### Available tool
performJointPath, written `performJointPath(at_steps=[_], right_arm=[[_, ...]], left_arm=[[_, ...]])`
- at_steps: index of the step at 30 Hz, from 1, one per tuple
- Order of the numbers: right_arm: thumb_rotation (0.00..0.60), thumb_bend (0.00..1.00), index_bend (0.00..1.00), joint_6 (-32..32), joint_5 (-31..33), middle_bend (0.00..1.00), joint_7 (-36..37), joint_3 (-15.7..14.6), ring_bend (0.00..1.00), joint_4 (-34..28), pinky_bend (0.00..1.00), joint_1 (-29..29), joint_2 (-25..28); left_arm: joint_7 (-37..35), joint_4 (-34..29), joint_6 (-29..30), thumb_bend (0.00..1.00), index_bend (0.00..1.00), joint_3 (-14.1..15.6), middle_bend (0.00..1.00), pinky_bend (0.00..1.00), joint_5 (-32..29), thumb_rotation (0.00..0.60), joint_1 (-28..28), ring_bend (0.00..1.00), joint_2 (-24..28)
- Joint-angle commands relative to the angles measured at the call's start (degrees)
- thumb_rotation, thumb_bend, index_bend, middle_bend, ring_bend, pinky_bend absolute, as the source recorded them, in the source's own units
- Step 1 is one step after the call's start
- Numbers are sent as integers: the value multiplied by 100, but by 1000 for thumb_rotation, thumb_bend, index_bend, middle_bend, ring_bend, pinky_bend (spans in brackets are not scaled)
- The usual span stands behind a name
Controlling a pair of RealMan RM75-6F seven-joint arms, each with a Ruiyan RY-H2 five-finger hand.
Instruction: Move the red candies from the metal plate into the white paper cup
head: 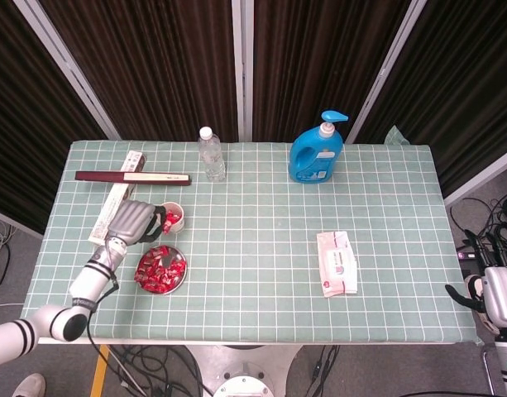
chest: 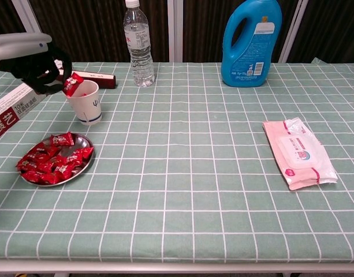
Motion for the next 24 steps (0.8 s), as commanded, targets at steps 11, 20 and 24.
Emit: performJointPath(at_steps=[11,20,24], right_arm=[[600,84,15,-30,94,214,37,21,36,44,407,-23,4],[600,85,15,-33,50,214,37,26,36,36,409,-2,3],[600,85,15,-48,5,214,10,18,36,21,409,23,-9]], left_arm=[[740,675,-336,443,498,-84,902,1000,-894,600,-487,932,-406],[669,-56,338,426,383,55,892,1000,-509,600,-140,931,56],[348,-587,717,394,414,322,893,1000,210,600,150,931,302]])
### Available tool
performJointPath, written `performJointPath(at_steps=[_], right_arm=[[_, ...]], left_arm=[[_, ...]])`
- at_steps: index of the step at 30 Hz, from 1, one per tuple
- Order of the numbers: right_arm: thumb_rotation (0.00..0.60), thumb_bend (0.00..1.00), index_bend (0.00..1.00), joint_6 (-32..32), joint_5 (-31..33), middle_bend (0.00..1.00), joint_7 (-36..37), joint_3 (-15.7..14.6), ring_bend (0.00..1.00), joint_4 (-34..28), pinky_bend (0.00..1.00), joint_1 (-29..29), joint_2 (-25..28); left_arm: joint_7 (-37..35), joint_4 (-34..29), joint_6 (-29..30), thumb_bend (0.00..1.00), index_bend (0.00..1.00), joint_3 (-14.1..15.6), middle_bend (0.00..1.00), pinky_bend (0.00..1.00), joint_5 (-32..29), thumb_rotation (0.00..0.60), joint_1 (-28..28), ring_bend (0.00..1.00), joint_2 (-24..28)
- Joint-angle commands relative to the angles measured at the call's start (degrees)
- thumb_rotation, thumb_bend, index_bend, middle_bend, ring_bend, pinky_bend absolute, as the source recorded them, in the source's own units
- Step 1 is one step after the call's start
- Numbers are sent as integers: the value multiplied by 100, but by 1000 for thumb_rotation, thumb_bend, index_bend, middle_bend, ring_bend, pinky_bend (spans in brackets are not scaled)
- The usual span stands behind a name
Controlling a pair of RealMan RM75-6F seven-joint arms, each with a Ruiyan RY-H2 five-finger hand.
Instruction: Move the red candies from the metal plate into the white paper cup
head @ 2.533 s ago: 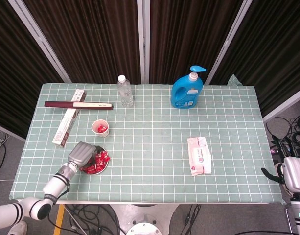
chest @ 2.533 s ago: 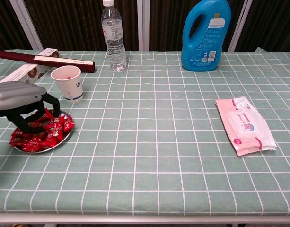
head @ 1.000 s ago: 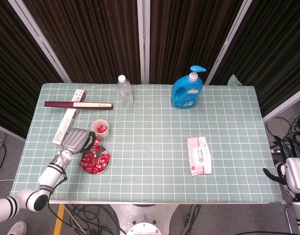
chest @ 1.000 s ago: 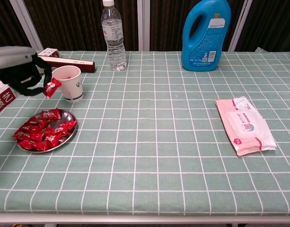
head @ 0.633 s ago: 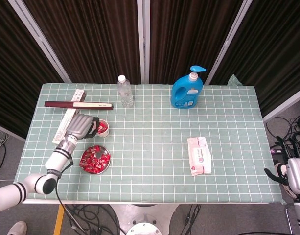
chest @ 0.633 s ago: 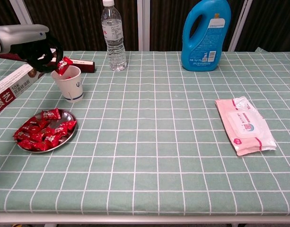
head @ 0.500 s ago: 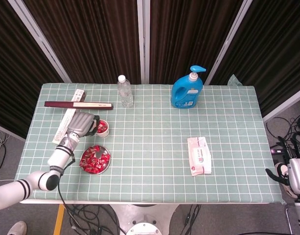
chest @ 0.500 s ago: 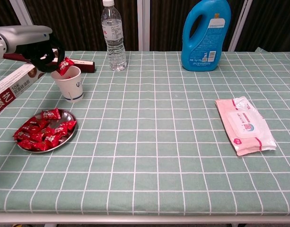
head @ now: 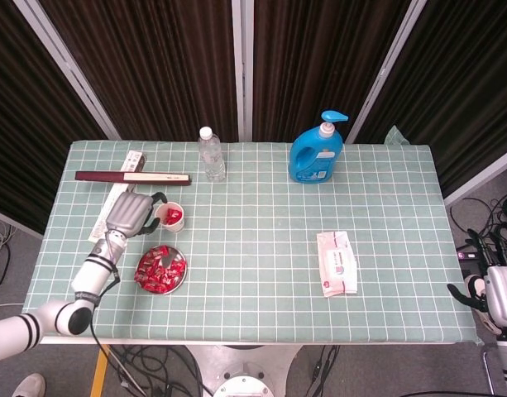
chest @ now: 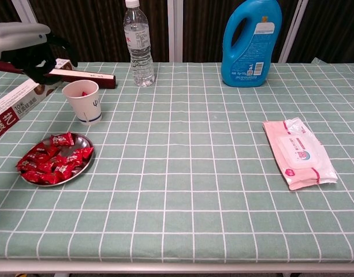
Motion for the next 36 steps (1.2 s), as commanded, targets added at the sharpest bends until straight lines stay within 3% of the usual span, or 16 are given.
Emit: performJointPath(at_steps=[1,5,12,36], right_arm=[[600,85,15,-8,-28,214,-14,-4,36,-13,408,17,-7],[600,84,15,-5,-59,214,-36,-16,36,-33,409,23,-10],[600,84,15,56,-62,214,-41,-26,36,-71,410,-20,19],[600,84,15,51,-37,214,-14,-33,36,-68,413,-40,32]], left_arm=[[-284,-516,357,384,425,322,893,1000,716,600,307,931,269],[-165,-650,284,353,447,658,893,1000,1020,600,386,931,183],[327,-603,54,299,451,996,893,1000,905,600,449,931,-250],[951,45,76,255,488,827,898,1000,178,600,520,931,-1020]])
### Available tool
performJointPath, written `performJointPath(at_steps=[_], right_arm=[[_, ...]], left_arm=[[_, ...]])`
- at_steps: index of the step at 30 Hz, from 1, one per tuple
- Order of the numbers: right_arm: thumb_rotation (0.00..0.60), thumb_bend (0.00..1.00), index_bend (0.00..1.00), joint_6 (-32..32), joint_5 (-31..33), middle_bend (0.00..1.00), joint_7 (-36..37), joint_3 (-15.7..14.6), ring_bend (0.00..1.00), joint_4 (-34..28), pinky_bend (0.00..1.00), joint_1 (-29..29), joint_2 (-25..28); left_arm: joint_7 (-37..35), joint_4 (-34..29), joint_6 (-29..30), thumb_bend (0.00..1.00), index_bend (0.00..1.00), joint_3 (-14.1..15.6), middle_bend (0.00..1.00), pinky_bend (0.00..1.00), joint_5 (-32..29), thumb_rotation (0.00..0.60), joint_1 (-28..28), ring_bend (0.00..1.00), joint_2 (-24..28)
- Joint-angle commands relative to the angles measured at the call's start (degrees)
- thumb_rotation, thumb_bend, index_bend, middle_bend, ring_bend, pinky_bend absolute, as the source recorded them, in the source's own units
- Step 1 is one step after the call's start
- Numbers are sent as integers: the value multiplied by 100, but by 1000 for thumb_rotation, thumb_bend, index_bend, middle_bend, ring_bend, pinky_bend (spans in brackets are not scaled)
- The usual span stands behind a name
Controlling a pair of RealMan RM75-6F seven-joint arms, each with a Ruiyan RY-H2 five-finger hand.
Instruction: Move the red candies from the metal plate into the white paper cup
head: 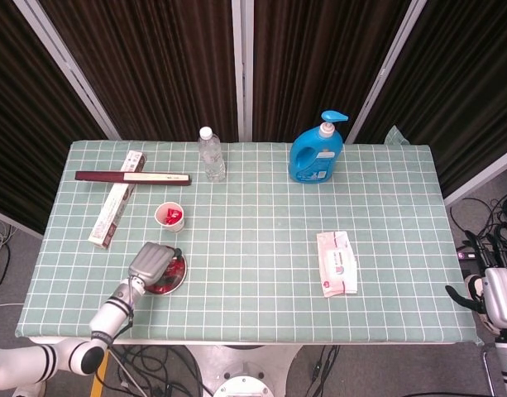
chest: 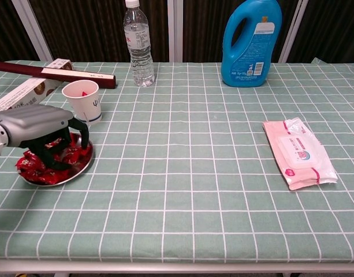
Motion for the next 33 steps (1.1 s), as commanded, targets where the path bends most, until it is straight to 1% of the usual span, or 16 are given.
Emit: performJointPath(at_steps=[1,14,22,29,33], right_arm=[[600,84,15,1,4,214,1,-1,36,-2,414,-4,5],[600,84,15,-24,2,216,-60,5,36,-55,416,18,10],[600,84,15,-17,0,216,-75,0,36,-76,416,11,15],[600,84,15,-9,-22,217,-61,-4,36,-81,420,11,21],[600,83,15,4,-27,218,-42,-9,36,-75,421,1,21]], left_arm=[[-13,39,36,256,490,-29,898,1000,-17,600,21,931,-12],[76,151,51,267,517,27,899,1000,-7,600,83,931,-18],[344,270,35,283,528,68,898,1000,-77,600,77,931,-56],[433,318,17,370,585,89,897,1000,-79,600,79,931,-63],[328,360,-33,387,621,76,900,1000,-41,600,78,931,-72]])
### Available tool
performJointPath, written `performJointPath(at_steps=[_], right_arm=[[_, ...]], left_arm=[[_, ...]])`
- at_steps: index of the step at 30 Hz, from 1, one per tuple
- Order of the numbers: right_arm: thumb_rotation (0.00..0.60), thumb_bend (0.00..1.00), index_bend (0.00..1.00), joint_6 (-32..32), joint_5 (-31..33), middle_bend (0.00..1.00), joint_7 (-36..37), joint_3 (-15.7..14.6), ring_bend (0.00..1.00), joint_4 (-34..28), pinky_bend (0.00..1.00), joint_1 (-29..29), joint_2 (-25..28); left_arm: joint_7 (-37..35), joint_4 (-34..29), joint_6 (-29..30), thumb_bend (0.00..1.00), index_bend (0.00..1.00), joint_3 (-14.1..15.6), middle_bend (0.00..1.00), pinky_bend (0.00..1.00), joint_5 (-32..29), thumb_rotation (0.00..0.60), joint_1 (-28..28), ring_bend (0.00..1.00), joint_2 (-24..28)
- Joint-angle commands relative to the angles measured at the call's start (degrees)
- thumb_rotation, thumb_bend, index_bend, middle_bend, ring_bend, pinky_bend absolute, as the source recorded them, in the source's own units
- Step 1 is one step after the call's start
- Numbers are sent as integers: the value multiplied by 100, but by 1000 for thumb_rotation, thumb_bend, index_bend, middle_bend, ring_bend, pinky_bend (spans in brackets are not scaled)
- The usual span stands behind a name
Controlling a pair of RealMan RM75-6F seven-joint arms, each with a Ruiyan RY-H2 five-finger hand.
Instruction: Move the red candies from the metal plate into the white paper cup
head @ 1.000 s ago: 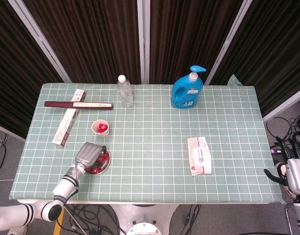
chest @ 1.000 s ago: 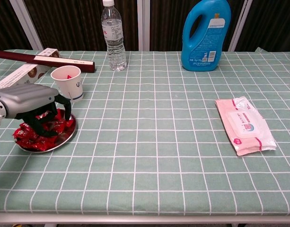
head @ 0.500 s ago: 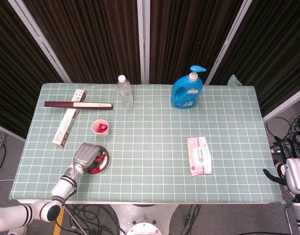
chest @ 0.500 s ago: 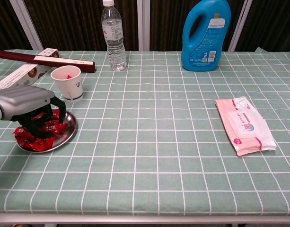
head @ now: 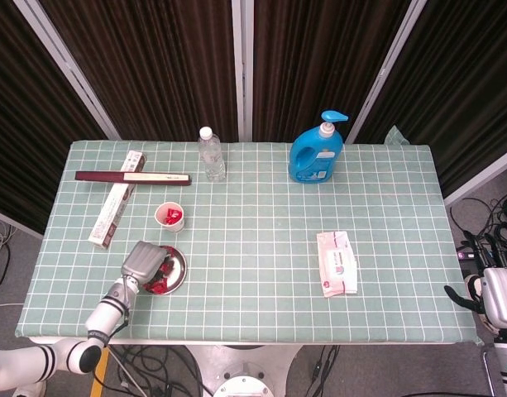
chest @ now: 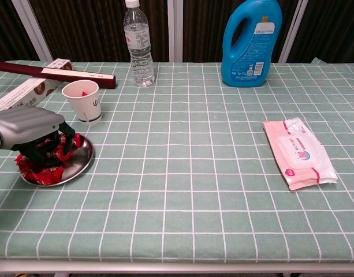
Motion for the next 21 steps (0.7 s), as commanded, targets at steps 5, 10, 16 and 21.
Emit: performJointPath(at_steps=[5,10,16,21], right_arm=[[600,84,15,22,-8,218,30,-4,36,11,421,-15,2],[600,83,15,24,-12,218,39,-6,36,20,422,-17,-1],[600,82,15,27,-17,219,61,-5,36,40,422,-17,-3],[600,82,15,22,-12,219,105,-14,36,74,421,-27,-13]], left_arm=[[-266,84,-80,424,679,-28,909,1000,121,600,5,933,-15],[-567,20,-37,454,710,-66,917,1000,315,600,35,937,43],[-770,-510,166,453,711,-242,917,1000,581,600,7,937,445],[-852,-931,154,452,711,-573,917,1000,634,600,-198,937,826]])
